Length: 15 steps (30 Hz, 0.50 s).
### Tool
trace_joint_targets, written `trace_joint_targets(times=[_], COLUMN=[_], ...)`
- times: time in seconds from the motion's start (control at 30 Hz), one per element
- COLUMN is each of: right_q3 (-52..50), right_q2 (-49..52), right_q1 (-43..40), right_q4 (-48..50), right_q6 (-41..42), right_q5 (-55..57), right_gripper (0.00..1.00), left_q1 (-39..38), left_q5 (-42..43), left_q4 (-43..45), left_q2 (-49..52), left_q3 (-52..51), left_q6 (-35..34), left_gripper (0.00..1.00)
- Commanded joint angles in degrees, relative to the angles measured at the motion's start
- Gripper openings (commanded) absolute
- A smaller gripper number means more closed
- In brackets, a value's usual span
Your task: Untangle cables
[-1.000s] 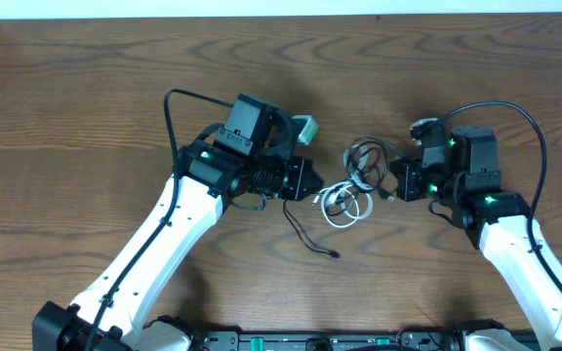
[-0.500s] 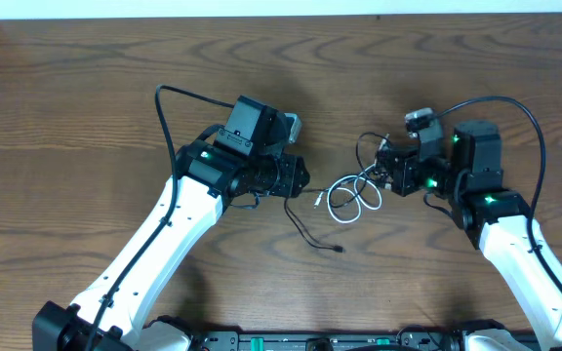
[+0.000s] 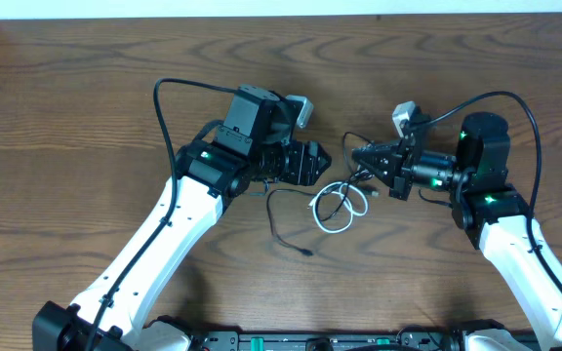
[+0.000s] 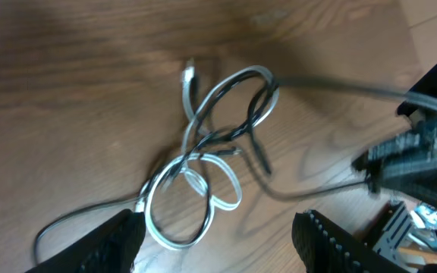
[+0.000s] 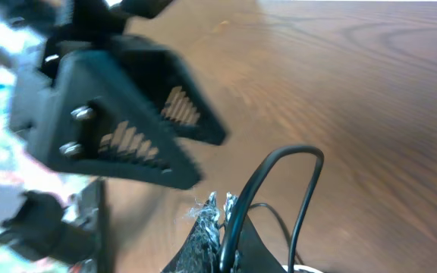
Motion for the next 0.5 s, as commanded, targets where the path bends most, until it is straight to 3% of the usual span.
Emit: trace_joint_targets(times=[0.0, 0.23, 0.47], right_q3=[-0.02, -0.02, -0.02], right_q2=[-0.48, -0.48, -0.48], right_q1=[-0.02, -0.02, -0.02], right_q4=[0.35, 0.9, 2.12], right_q6=[-0.35, -0.37, -0.35], right_q5=[-6.34, -9.11, -11.82], right_gripper=[0.01, 0.01, 0.01], left_q1=[0.02, 0.02, -0.04], left_q5=[1.95, 2.56, 12.02], left_q4=[0.98, 1.62, 6.32], left_q2=[-0.22, 1.07, 4.7], left_q3=[-0.11, -0.11, -0.11], left_q6=[0.13, 0.11, 0.07], left_gripper=[0.67, 0.67, 0.67])
